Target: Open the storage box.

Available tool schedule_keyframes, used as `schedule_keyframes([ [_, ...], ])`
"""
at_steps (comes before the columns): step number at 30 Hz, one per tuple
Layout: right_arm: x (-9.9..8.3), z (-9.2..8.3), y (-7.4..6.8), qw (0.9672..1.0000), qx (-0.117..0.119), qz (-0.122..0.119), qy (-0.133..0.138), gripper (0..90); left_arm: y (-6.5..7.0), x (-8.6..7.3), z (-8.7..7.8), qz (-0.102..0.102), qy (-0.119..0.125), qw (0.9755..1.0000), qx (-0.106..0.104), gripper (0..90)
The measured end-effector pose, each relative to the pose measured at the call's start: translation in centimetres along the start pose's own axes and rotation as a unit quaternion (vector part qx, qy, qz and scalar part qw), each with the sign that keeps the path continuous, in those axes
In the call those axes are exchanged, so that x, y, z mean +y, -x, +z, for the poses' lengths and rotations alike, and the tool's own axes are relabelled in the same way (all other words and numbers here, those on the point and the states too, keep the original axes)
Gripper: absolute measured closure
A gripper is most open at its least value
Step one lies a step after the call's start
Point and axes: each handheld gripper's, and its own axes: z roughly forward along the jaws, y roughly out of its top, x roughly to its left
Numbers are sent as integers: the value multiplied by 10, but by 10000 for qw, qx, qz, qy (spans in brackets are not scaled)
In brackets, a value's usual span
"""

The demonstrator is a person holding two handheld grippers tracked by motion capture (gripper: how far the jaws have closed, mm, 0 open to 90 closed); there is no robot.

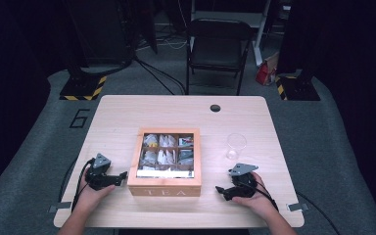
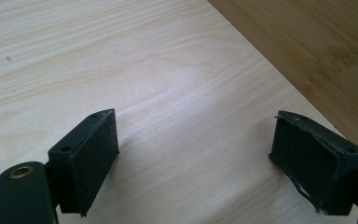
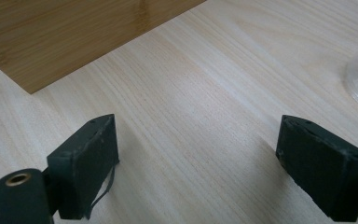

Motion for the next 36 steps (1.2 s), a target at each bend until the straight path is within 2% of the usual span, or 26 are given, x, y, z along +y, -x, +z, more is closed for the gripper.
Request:
schedule_keyframes([
  [13, 0, 0, 1, 10000, 16, -53, 11, 118, -2, 2, 3, -76, 30, 9999, 94, 145],
  [19, 0, 0, 1, 10000, 18, -53, 1, 119, -2, 2, 2, -53, 13, 10000, 65, 146],
  [23, 0, -1, 1, 10000, -46, 64, 38, 163, -6, 2, 0, -89, 33, 9999, 111, 202],
  [24, 0, -1, 1, 9999, -62, 59, 61, 176, -7, 3, 0, -171, 15, 9998, 77, 240],
  [27, -2, -4, 1, 9999, -61, 77, 75, 232, -10, 6, 2, -265, 35, 9996, 96, 252],
  [30, -3, -9, 0, 9999, -106, -13, 37, 332, -13, 9, 3, -362, -1, 9993, 125, 290],
  [31, -4, -12, -1, 9998, -189, -87, 22, 338, -15, 11, 3, -418, -9, 9991, 94, 296],
  [32, -4, -14, -2, 9993, -278, -268, 4, 342, -17, 11, 4, -487, 71, 9987, 117, 298],
  [33, -4, -18, -5, 9990, -321, -307, 17, 343, -19, 12, 3, -507, 14, 9987, 114, 299],
  [36, -2, -21, -7, 9991, -314, -265, 79, 345, -21, 15, -2, -531, 133, 9984, 151, 299],
])
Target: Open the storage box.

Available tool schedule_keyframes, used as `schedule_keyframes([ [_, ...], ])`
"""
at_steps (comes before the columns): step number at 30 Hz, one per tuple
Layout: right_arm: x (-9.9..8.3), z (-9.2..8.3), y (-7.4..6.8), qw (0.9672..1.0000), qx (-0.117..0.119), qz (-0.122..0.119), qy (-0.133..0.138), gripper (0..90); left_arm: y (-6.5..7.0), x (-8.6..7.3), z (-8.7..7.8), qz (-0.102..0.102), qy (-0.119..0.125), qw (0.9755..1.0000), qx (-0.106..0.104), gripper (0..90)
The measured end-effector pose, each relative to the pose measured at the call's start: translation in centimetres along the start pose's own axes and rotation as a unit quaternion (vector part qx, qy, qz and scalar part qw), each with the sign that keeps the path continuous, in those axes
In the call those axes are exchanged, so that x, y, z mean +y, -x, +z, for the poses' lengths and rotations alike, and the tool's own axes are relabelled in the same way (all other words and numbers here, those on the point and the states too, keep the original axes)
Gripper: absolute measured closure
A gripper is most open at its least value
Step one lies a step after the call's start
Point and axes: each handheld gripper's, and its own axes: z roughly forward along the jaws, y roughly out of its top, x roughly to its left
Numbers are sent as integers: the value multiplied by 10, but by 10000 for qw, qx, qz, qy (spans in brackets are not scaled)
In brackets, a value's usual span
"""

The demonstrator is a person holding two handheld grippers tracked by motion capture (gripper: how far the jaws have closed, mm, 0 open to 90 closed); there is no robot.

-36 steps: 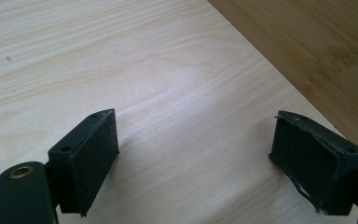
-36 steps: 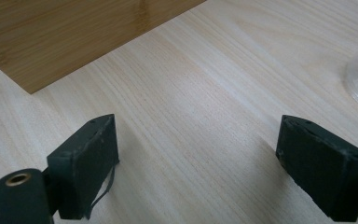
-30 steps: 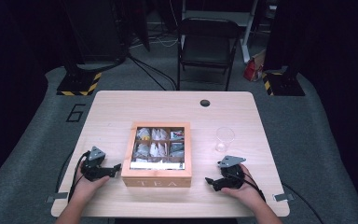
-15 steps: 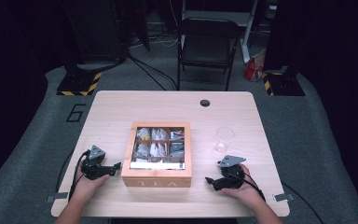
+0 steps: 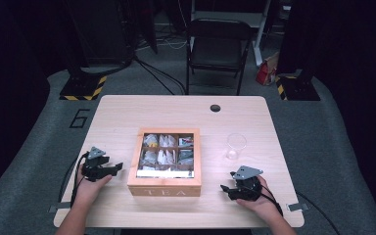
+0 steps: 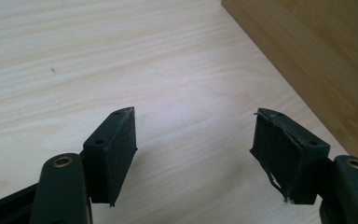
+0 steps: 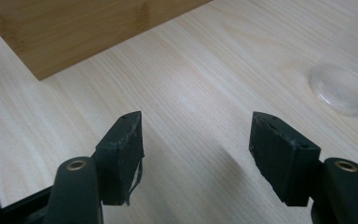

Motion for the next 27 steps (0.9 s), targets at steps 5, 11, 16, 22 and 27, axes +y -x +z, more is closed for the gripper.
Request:
schedule_keyframes([
  [5, 1, -2, -3, 10000, 39, 53, 1, 345, 1, 7, -12, -105, 193, 9998, -31, 301],
  [11, 5, -8, -8, 10000, 58, -2, 58, 347, 11, 16, -30, 246, 126, 9992, -287, 329],
  [16, 6, -12, -11, 9999, 11, 12, 137, 347, 17, 24, -40, 436, 272, 9981, -342, 329],
  [22, 13, -19, -19, 9981, 345, 255, 446, 355, 26, 27, -51, 759, 260, 9957, -461, 344],
  [27, 21, -23, -28, 9981, 436, 243, 353, 450, 32, 22, -60, 807, 198, 9950, -551, 352],
])
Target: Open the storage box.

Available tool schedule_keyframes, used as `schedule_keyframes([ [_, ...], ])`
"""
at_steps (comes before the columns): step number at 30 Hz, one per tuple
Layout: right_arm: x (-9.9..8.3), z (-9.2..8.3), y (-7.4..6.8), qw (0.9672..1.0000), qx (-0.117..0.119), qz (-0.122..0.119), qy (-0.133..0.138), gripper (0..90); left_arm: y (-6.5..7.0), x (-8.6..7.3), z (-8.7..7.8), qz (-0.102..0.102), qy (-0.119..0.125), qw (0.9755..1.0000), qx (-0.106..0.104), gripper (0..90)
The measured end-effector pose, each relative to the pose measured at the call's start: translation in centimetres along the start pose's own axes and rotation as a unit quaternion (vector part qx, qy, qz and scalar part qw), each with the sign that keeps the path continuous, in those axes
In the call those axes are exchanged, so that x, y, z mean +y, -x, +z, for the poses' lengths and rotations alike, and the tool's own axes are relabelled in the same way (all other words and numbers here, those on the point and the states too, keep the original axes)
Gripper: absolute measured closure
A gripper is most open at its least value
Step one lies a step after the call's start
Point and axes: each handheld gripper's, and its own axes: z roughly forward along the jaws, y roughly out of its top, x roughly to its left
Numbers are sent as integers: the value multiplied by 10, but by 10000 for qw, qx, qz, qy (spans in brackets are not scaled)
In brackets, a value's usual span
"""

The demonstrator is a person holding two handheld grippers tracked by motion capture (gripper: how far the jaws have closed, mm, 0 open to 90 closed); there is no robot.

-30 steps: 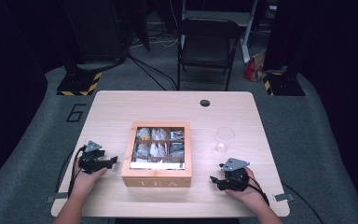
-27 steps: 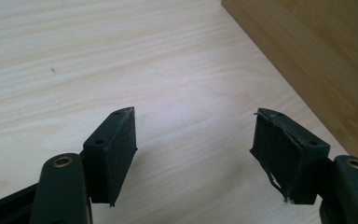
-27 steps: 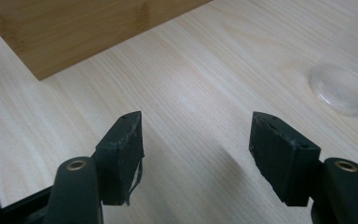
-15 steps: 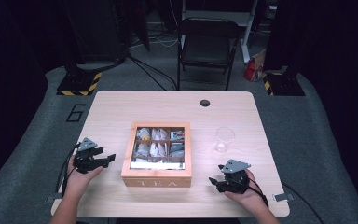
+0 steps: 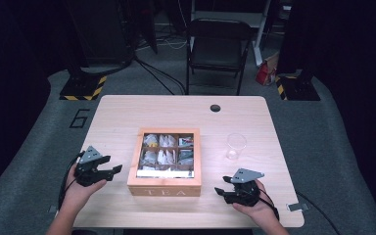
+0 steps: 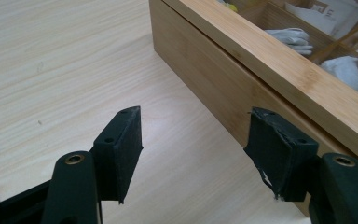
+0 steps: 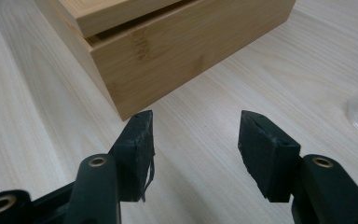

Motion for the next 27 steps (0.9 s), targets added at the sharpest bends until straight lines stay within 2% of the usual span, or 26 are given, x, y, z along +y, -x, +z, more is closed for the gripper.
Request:
schedule_keyframes([
  [6, 9, -2, -4, 9999, 10, 133, -50, 443, 11, -4, -11, -71, 149, 9998, -111, 367],
  [8, 12, -2, -6, 9999, 29, 69, -68, 433, 16, -6, -17, -40, 219, 9994, -261, 396],
  [9, 13, -3, -6, 10000, 34, -27, -52, 428, 18, -7, -19, -4, 238, 9993, -294, 407],
  [10, 13, -3, -8, 10000, 51, 15, -53, 423, 20, -8, -21, 52, 246, 9992, -319, 419],
  [12, 12, -5, -10, 9999, 76, -91, -19, 415, 24, -9, -23, 107, 221, 9991, -343, 426],
  [13, 11, -6, -11, 9999, 77, -86, -27, 411, 26, -10, -23, 99, 232, 9990, -373, 425],
  [14, 10, -6, -11, 9999, 80, -90, -14, 408, 27, -10, -24, 175, 184, 9989, -395, 426],
  [15, 9, -6, -12, 9999, 58, -84, -16, 405, 29, -11, -23, 163, 236, 9988, -390, 426],
  [18, 9, -6, -14, 9999, 94, -33, -51, 406, 35, -13, -23, 397, 163, 9979, -493, 427],
  [22, 8, -6, -19, 9997, 151, -170, -88, 465, 42, -17, -20, 443, 125, 9970, -618, 458],
  [24, 11, -6, -21, 9992, 356, -150, -89, 500, 42, -19, -22, 358, 159, 9969, -685, 478],
  [27, 17, -4, -24, 9987, 479, -154, -52, 509, 45, -23, -27, 421, 100, 9962, -762, 484],
])
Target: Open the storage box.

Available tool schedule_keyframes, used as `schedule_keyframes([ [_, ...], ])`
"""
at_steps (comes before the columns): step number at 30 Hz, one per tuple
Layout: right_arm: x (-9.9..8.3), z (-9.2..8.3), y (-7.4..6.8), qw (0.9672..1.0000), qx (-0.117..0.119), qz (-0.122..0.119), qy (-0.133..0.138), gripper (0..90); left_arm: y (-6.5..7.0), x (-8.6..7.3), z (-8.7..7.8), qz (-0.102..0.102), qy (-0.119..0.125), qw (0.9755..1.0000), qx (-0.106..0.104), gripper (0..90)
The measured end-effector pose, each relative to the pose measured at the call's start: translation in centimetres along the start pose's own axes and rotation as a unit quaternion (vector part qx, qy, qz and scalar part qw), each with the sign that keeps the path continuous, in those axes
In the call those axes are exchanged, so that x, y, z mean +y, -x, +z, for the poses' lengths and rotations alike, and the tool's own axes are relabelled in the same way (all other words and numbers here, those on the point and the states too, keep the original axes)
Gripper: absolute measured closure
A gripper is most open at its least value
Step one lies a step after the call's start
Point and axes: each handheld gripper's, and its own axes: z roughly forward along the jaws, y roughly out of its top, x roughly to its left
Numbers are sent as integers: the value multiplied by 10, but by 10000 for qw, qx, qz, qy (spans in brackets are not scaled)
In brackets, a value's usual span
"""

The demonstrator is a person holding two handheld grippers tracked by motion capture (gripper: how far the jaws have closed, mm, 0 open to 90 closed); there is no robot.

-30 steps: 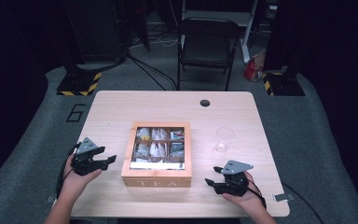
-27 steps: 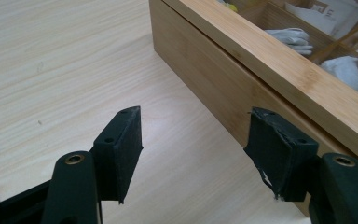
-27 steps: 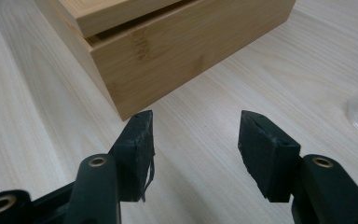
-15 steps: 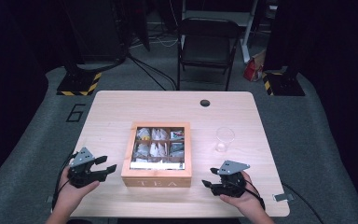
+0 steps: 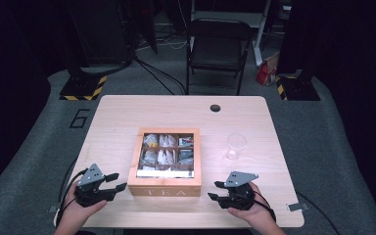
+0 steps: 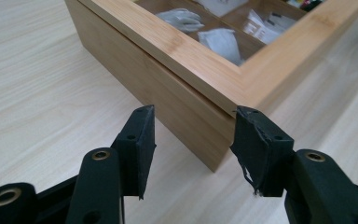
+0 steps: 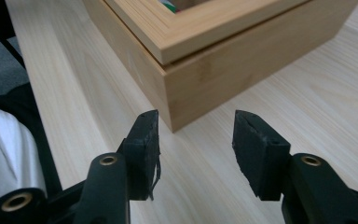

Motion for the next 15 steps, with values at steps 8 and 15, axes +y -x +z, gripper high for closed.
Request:
schedule_keyframes([
  [8, 13, 10, -9, 9998, 128, -106, 95, 521, -1, -2, 0, 9, 107, 9998, -140, 522],
  [15, 20, 21, -12, 9998, 77, -141, 134, 549, -1, -6, 4, 58, -39, 9996, -258, 504],
])
